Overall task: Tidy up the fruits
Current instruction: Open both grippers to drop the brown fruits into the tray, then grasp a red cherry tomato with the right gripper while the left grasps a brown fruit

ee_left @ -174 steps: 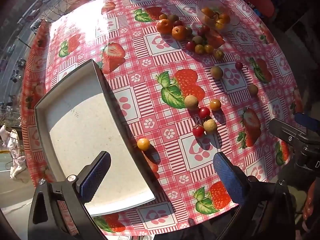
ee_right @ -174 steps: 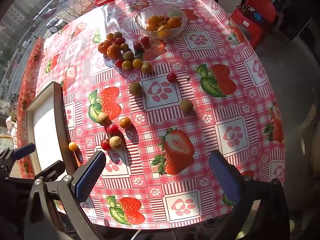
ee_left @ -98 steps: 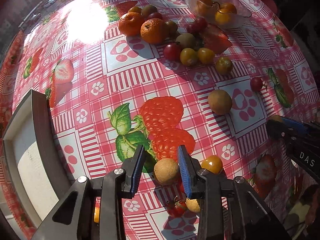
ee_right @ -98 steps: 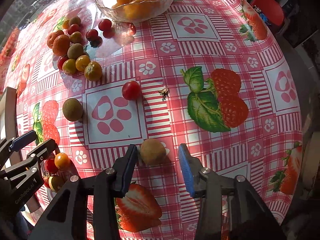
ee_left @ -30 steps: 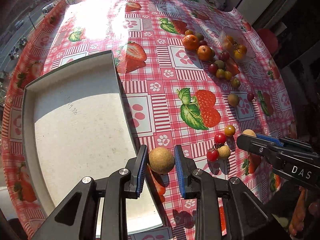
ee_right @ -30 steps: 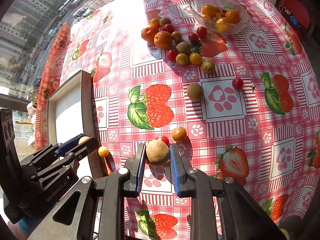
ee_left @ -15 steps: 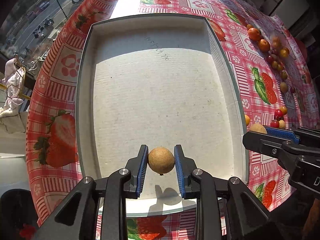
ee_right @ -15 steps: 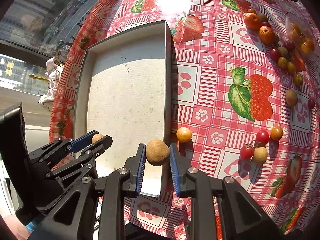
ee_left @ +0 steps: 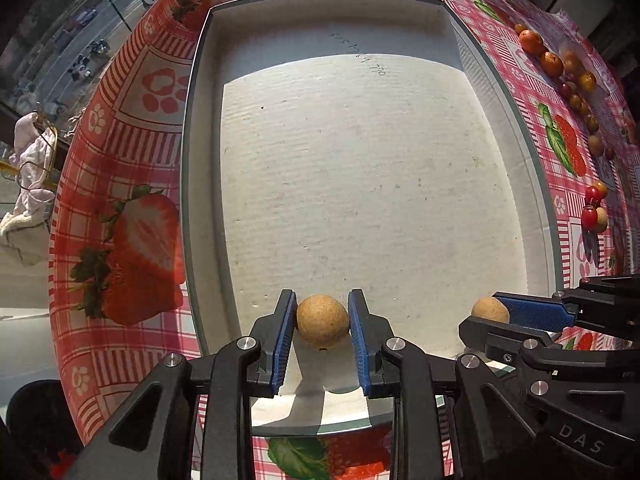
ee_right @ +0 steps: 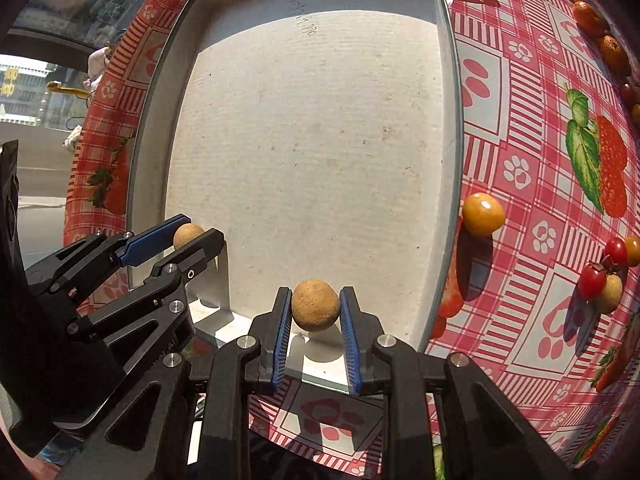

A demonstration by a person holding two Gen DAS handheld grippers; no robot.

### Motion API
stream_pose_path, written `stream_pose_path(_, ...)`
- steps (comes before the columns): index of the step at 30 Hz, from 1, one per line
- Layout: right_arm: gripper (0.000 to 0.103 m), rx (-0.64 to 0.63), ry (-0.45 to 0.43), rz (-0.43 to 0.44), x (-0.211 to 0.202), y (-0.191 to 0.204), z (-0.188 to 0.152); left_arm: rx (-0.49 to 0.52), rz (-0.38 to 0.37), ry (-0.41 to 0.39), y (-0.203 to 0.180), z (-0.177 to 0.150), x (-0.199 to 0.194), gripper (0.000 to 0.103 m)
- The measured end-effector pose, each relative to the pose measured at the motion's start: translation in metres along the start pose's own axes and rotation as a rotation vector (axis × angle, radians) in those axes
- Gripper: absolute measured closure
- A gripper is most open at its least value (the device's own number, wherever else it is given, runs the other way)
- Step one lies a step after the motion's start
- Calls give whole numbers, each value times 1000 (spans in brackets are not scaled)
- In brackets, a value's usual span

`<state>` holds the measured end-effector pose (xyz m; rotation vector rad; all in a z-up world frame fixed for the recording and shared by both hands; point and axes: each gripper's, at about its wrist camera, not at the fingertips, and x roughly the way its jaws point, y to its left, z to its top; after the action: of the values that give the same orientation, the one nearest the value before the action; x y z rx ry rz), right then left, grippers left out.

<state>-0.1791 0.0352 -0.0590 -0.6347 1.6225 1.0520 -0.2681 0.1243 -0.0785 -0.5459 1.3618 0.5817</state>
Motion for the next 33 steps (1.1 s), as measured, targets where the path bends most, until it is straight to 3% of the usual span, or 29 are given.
stream_pose_path(4, 77, -15, 15, -4, 7, 5, -5, 8, 3, -12, 18, -4, -2, 73)
stream_pose_path(6, 73, -14, 18, 7, 9, 6, -4, 30, 57, -19, 16, -4, -2, 53)
stream_pose_path(9, 45, -19, 10, 13, 11, 11, 0, 32, 50, -13, 16, -2, 0, 51)
stream_pose_path(17, 19, 9, -59, 36, -27, 6, 7, 37, 49, -12, 11, 8, -16, 51)
stream_pose_path(19, 19, 19, -91, 63, -42, 1, 8, 59, 44, -29, 3, 12, -25, 45)
stream_pose_path(20, 19, 24, -109, 65, -50, -1, 9, 74, 46, -45, 0, 13, -31, 28)
stream_pose_path(21, 18, 30, -127, 59, -55, -4, 8, 87, 48, -73, -7, 15, -37, 21)
stream_pose_path(26, 18, 131, -184, 23, -76, -42, 4, 176, -3, -125, -47, 29, -56, 21)
stream_pose_path(33, 18, 352, -234, -41, -97, -133, -28, 291, -68, -138, -127, 58, -71, 21)
